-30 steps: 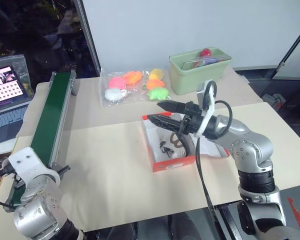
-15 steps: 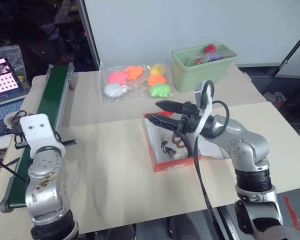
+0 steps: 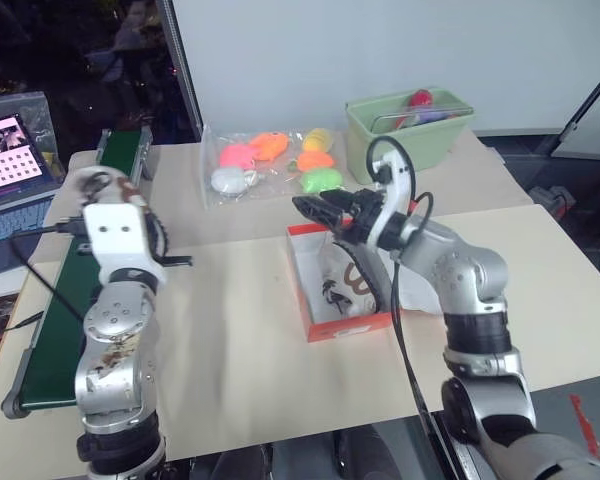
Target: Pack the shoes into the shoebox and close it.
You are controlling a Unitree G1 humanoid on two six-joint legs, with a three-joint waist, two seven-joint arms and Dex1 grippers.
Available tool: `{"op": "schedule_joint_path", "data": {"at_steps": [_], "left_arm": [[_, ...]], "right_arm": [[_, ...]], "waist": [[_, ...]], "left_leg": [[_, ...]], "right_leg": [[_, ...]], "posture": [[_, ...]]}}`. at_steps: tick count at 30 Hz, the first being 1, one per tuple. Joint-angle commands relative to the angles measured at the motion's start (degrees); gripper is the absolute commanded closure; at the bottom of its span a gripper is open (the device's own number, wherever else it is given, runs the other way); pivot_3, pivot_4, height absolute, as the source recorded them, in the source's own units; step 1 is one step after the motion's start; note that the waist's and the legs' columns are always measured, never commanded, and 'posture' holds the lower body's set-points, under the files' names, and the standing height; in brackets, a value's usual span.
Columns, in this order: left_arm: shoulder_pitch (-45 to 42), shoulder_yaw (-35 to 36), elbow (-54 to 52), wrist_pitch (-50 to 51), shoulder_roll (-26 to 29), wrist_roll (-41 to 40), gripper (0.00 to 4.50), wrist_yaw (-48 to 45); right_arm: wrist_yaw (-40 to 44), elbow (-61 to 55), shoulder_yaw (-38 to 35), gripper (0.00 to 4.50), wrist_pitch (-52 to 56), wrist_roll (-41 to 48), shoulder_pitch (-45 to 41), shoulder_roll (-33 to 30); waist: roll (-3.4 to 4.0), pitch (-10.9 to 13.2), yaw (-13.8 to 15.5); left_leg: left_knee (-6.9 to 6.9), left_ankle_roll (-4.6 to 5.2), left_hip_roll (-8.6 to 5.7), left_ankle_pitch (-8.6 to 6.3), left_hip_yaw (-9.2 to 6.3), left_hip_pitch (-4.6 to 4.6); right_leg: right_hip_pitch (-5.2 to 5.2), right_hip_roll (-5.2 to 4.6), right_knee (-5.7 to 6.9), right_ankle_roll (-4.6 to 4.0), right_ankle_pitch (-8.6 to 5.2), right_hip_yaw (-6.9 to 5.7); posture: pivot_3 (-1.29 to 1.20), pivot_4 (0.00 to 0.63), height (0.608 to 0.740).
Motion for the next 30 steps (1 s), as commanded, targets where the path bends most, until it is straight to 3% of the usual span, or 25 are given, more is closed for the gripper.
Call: {"op": "schedule_joint_path", "data": {"at_steps": [1, 10, 17, 30], "left_arm": [[-0.06, -2.22, -1.35, -3.14, 1.82, -1.2, 4.46, -3.32], [-2.39, -6.9, 2.54, -6.56, 3.05, -4.36, 4.46, -9.26], [-5.06, -10.42, 4.32, -10.51, 3.29, -6.35, 4.46, -13.52], [-3.58, -10.99, 3.27, -10.31, 3.62, -7.19, 4.46, -14.13]], "right_arm": [[-6.38, 7.11, -7.9, 0.0, 6.58, 6.13, -7.97, 1.72], [-5.66, 20.66, -8.34, 0.0, 13.49, 5.42, -17.73, 3.21], [-0.83, 23.15, -3.71, 0.0, 16.36, 3.32, -18.01, 4.89], [0.93, 29.29, -7.52, 0.0, 12.8, 2.58, -21.84, 5.66]], "waist": [[0.01, 0.0, -0.09], [0.02, 0.0, -0.55], [0.02, 0.0, -0.9], [0.03, 0.0, -0.79]], "left_leg": [[0.0, 0.0, 0.0, 0.0, -0.02, -0.07], [0.01, 0.08, 0.02, -0.03, 0.01, -0.41], [0.07, 0.08, 0.03, -0.02, 0.03, -0.42], [0.23, 0.08, 0.06, -0.03, 0.02, -0.44]], "right_leg": [[-0.02, 0.0, 0.05, -0.01, 0.01, -0.02], [-0.25, 0.02, 0.08, -0.01, 0.02, -0.08], [-0.29, 0.04, 0.17, -0.01, 0.03, -0.06], [-0.32, 0.09, 0.3, -0.01, 0.03, -0.06]], "posture": [[0.0, 0.15, 0.74], [0.0, 0.15, 0.74], [0.0, 0.15, 0.74], [0.0, 0.15, 0.74]]}}
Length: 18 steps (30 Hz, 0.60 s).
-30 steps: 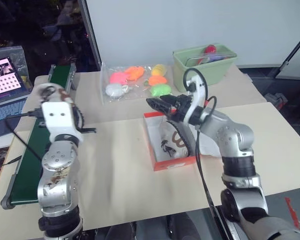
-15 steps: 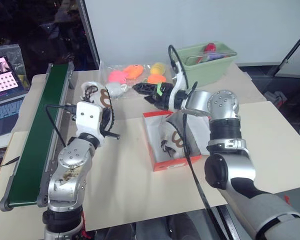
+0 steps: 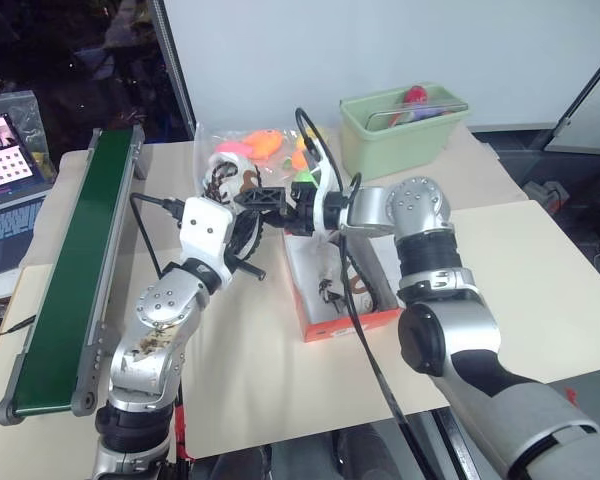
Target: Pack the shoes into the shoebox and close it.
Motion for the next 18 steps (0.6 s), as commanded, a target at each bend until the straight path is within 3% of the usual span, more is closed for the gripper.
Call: {"op": "schedule_joint_path", "data": {"at_steps": [1, 11, 14, 18], "left_arm": [[-0.4, 0.23, -2.4, -1.79, 0.43, -0.4, 4.46, 0.0], [-0.62, 0.28, -2.03, -2.29, 0.37, -0.42, 4.46, -0.03], [-0.97, 0.41, -1.36, -2.71, 0.47, -0.22, 4.5, -0.01], [-0.79, 0.39, -1.06, -3.42, 0.59, -0.08, 4.5, 0.11]], "right_arm": [[0.85, 0.68, -2.69, 0.0, -2.14, 0.55, -2.78, 0.13], [0.39, -0.33, -3.57, 0.0, -2.35, 0.72, -2.88, 1.97], [0.22, -1.04, -3.86, 0.71, -2.26, 0.92, -2.66, 2.59], [-0.6, -3.06, -4.12, 2.14, -2.11, 1.61, -1.76, 4.16]], "waist": [[0.0, 0.0, -0.01], [0.0, 0.0, -0.11], [0.0, 0.0, -0.02], [0.01, 0.0, -0.04]], "left_leg": [[0.01, 0.0, 0.0, 0.0, 0.0, -0.01], [0.02, 0.0, 0.02, 0.0, 0.0, -0.02], [0.03, 0.0, 0.02, 0.0, 0.0, -0.02], [0.04, 0.0, 0.02, 0.0, -0.01, -0.03]], "right_leg": [[0.0, 0.0, 0.0, 0.0, 0.0, 0.0], [-0.03, 0.02, 0.03, 0.0, 0.0, 0.01], [-0.03, 0.02, 0.03, 0.0, 0.01, 0.01], [-0.04, 0.02, 0.03, 0.0, 0.01, 0.01]], "posture": [[0.0, 0.15, 0.74], [0.0, 0.15, 0.74], [0.0, 0.15, 0.74], [0.0, 0.15, 0.74]]}}
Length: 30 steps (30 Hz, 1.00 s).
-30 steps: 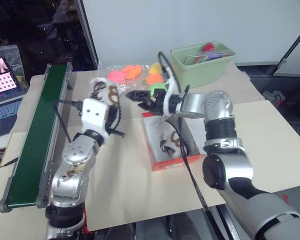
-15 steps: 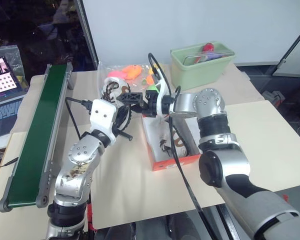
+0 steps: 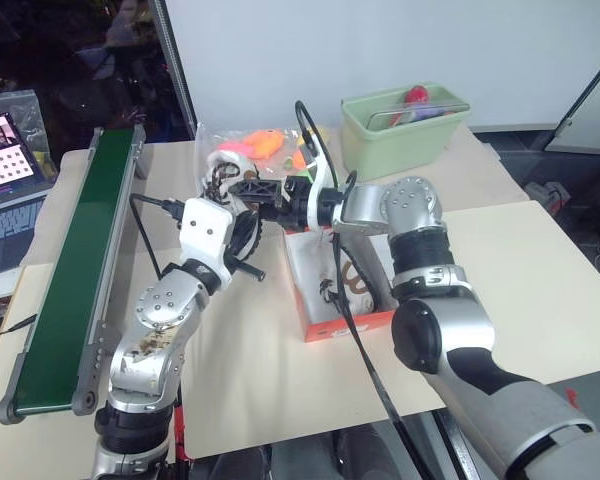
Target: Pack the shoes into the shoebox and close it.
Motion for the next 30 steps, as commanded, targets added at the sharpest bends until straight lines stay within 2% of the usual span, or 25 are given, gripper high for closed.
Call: {"op": "schedule_joint_path", "data": {"at_steps": [1, 5, 7, 11, 15, 18, 22, 25, 30], "left_arm": [[-0.54, 0.19, -1.05, -1.53, 0.44, -0.11, 4.5, 0.09], [-0.57, 0.18, -0.67, -1.81, 0.59, -0.13, 4.5, 0.12], [-0.87, 0.32, -0.01, -1.28, 0.8, 0.18, 4.5, 0.49], [-0.97, 0.86, 0.85, -1.56, 0.72, 0.2, 4.5, 0.91], [-0.04, 0.62, 0.74, -2.91, 1.02, -0.06, 3.27, 0.15], [0.26, -0.39, 0.04, -3.88, 1.74, 0.0, 2.13, -1.07], [0.43, -0.21, -0.97, -4.54, 1.62, 0.01, 2.13, -0.49], [0.57, -0.24, -1.61, -5.28, 1.75, 0.46, 2.13, -0.08], [1.53, 4.46, -4.38, -3.51, 1.95, -1.66, 2.13, 1.1]], "right_arm": [[0.16, -4.27, -1.09, 2.4, -0.22, 1.69, -0.57, 1.55], [0.17, -6.09, -1.16, 3.8, 0.16, 2.45, -0.16, 2.12], [0.07, -7.77, -2.05, 4.2, 0.87, 3.91, -0.16, 2.74], [-1.92, -10.66, -4.39, 4.24, 0.76, 5.27, 0.27, 3.95], [-6.14, -12.5, -8.12, 4.24, -0.86, 6.34, 1.36, 5.42], [-9.31, -14.48, -10.51, 4.24, -2.46, 7.46, 2.62, 6.81], [-12.67, -16.64, -11.4, 4.24, -5.67, 7.05, 4.38, 7.75], [-13.11, -18.74, -9.14, 4.24, -9.28, 4.49, 6.13, 7.19], [-12.26, -20.36, -2.29, 4.24, -22.26, -7.13, 8.51, 1.02]], "waist": [[0.0, 0.0, 0.0], [0.01, 0.0, -0.03], [0.01, 0.0, -0.04], [0.01, -0.01, -0.02], [0.01, -0.01, -0.11], [0.01, -0.01, -0.04], [0.02, -0.01, -0.01], [0.02, -0.01, -0.02], [0.02, -0.01, -0.19]], "left_leg": [[0.0, 0.0, 0.0, 0.0, 0.0, 0.0], [0.0, 0.0, 0.0, 0.0, 0.0, -0.01], [0.0, 0.0, 0.0, 0.0, 0.0, 0.0], [0.02, 0.0, 0.0, 0.0, 0.0, -0.01], [0.02, 0.0, 0.01, 0.0, 0.0, -0.02], [0.05, 0.0, 0.0, 0.0, 0.01, -0.09], [0.13, 0.0, -0.03, 0.0, 0.0, -0.11], [0.16, 0.0, -0.03, 0.0, 0.01, -0.1], [0.33, 0.01, -0.01, -0.01, 0.07, -0.11]], "right_leg": [[0.0, 0.0, 0.0, 0.0, 0.0, 0.0], [-0.02, 0.0, 0.02, 0.0, 0.0, 0.0], [-0.03, 0.0, 0.04, 0.0, 0.0, 0.0], [-0.05, 0.0, 0.07, 0.0, 0.0, 0.01], [-0.15, 0.0, 0.16, 0.0, 0.0, 0.05], [-0.25, -0.01, 0.29, 0.0, 0.0, 0.05], [-0.26, -0.03, 0.33, 0.0, 0.0, 0.06], [-0.26, -0.02, 0.36, 0.0, 0.0, 0.05], [-0.26, 0.01, 0.43, 0.0, 0.0, 0.05]], "posture": [[0.0, 0.15, 0.74], [0.0, 0.15, 0.74], [0.0, 0.15, 0.74], [0.0, 0.15, 0.74], [0.0, 0.15, 0.74], [0.0, 0.15, 0.74], [0.0, 0.15, 0.74], [0.0, 0.15, 0.74], [0.0, 0.15, 0.74]]}}
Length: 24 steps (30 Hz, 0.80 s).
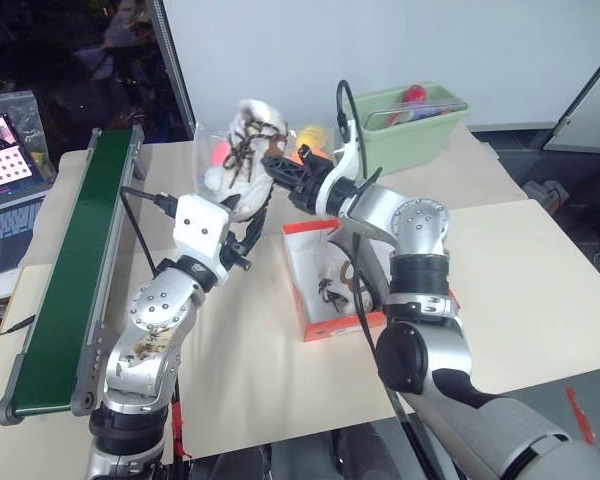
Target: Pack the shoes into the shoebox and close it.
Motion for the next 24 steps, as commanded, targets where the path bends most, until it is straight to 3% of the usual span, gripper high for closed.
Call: {"op": "schedule_joint_path", "data": {"at_steps": [1, 8, 14, 19, 24], "left_arm": [[1.46, 5.59, -3.61, 1.14, 0.8, -2.48, 2.13, 0.61], [9.56, 9.24, -3.62, 1.19, 6.69, -9.37, 2.13, -8.77], [16.27, 6.12, -4.98, -0.34, 10.6, -15.33, 2.13, -19.19], [17.86, 6.58, -3.75, -2.57, 14.6, -18.97, 2.13, -26.67], [17.09, 6.2, -1.65, -4.73, 16.56, -18.47, 2.13, -28.51]], "right_arm": [[2.17, -4.75, 4.57, 4.24, -5.73, -5.43, 0.05, -4.87], [9.65, -14.46, 11.68, 4.24, 12.95, -2.2, 0.78, -18.38], [12.68, -11.13, 13.06, 4.24, 37.78, 1.73, -4.82, -25.51], [14.88, -6.54, 21.12, 4.24, 39.48, 5.64, -4.92, -30.18], [15.47, -3.38, 25.38, 4.24, 39.48, 5.38, -3.99, -30.7]], "waist": [[0.0, 0.0, 0.04], [0.01, 0.01, -0.28], [0.02, 0.01, -0.18], [0.02, 0.01, 0.23], [0.02, 0.01, 0.22]], "left_leg": [[0.02, 0.0, 0.0, 0.0, 0.0, -0.02], [0.08, 0.09, 0.06, -0.05, 0.0, -0.03], [0.11, 0.18, 0.11, -0.1, 0.1, -0.01], [0.12, 0.2, 0.11, -0.12, 0.18, 0.01], [0.15, 0.22, 0.13, -0.13, 0.21, -0.01]], "right_leg": [[0.0, 0.0, 0.0, 0.0, 0.0, 0.0], [-0.03, 0.03, -0.02, 0.0, 0.0, 0.01], [0.01, 0.04, -0.01, -0.02, -0.01, 0.01], [0.07, 0.05, -0.07, -0.03, -0.01, 0.0], [0.08, 0.05, -0.08, -0.03, -0.01, 0.0]], "posture": [[0.0, 0.15, 0.74], [0.0, 0.15, 0.74], [0.0, 0.15, 0.74], [0.0, 0.15, 0.74], [0.0, 0.15, 0.74]]}}
